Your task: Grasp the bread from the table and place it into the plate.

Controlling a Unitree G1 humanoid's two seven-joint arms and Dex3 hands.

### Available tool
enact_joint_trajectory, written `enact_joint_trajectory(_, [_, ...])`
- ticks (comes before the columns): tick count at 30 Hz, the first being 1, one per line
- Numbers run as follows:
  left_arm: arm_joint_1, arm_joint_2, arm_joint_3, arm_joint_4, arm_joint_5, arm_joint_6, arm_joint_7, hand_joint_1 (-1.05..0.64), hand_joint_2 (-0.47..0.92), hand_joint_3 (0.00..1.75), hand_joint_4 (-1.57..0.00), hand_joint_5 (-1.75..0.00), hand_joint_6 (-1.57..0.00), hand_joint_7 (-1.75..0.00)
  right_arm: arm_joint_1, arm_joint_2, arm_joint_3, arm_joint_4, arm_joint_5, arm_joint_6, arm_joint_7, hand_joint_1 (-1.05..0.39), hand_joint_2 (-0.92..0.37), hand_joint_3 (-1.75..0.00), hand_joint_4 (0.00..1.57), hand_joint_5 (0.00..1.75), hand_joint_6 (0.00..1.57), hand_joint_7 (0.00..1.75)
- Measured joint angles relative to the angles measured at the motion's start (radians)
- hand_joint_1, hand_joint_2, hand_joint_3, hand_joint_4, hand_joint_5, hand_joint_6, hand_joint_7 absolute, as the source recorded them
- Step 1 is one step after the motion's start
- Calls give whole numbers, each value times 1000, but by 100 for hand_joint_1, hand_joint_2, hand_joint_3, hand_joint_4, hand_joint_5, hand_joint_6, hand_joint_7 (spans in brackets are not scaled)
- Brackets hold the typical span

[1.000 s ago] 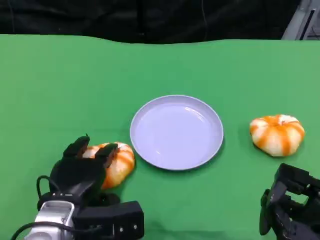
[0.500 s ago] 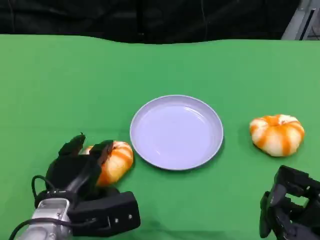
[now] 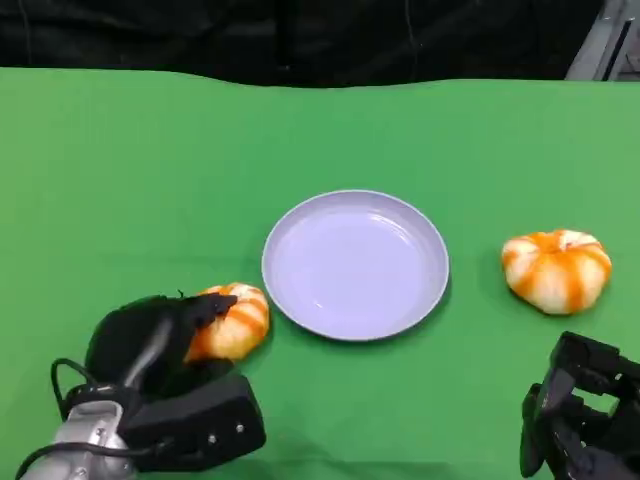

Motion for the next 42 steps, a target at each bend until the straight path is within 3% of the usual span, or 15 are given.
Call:
enact_joint_trajectory(1, [0,2,0,5,1,-14,21,-7,92,29,-73,-170,-76,-138,0,0,0,0,0,0,0,-6,-63,-106,87,175,78,155])
enact_joint_trajectory(3, [0,3,0,3,2,-34,42,-7,92,33,-71,-174,-67,-156,0,0,0,-1,0,2,-2,-6,-64,-104,87,175,78,155])
enact_joint_trajectory(5, [1,7,1,-23,3,-42,49,-8,92,36,-70,-174,-64,-161,0,0,0,-2,-1,2,-3,-5,-65,-104,87,175,78,155])
enact_joint_trajectory(10, [0,25,35,-158,4,-47,48,-6,89,39,-70,-175,-64,-158,0,0,0,-2,-2,2,-2,-4,-65,-103,86,175,77,156])
enact_joint_trajectory(13, [0,35,66,-256,6,-41,48,-8,76,65,-71,-175,-66,-156,1,0,0,-2,-3,1,-2,-4,-65,-103,87,175,77,156])
enact_joint_trajectory(18, [-2,24,94,-450,11,16,0,-11,66,82,-70,-175,-68,-153,1,-1,0,-3,-3,0,-1,-4,-65,-103,87,175,76,156])
enact_joint_trajectory(24, [-64,-52,55,-497,34,50,-64,-9,67,70,-71,-175,-76,-138,1,-2,-1,-3,-1,1,-1,-5,-65,-103,87,175,76,157])
enact_joint_trajectory(29, [-173,-128,-7,-343,40,21,-77,-8,71,54,-71,-175,-78,-131,3,-2,1,-4,-2,2,-2,-5,-65,-103,86,175,76,157])
enact_joint_trajectory(32, [-233,-170,-37,-211,38,-9,-72,-14,78,54,-71,-172,-80,-123,7,-1,3,-6,-3,0,-2,-3,-64,-104,87,175,76,157])
enact_joint_trajectory(37, [-336,-229,-62,13,27,-35,-60,-10,80,53,-75,-175,-66,-163,12,4,11,-10,-2,-1,-3,-5,-62,-105,88,175,77,156])
enact_joint_trajectory(42, [-405,-271,-65,185,15,-44,-48,-9,81,53,-73,-175,-59,-172,24,6,27,-33,-8,-1,-18,-7,-60,-106,90,171,82,150])
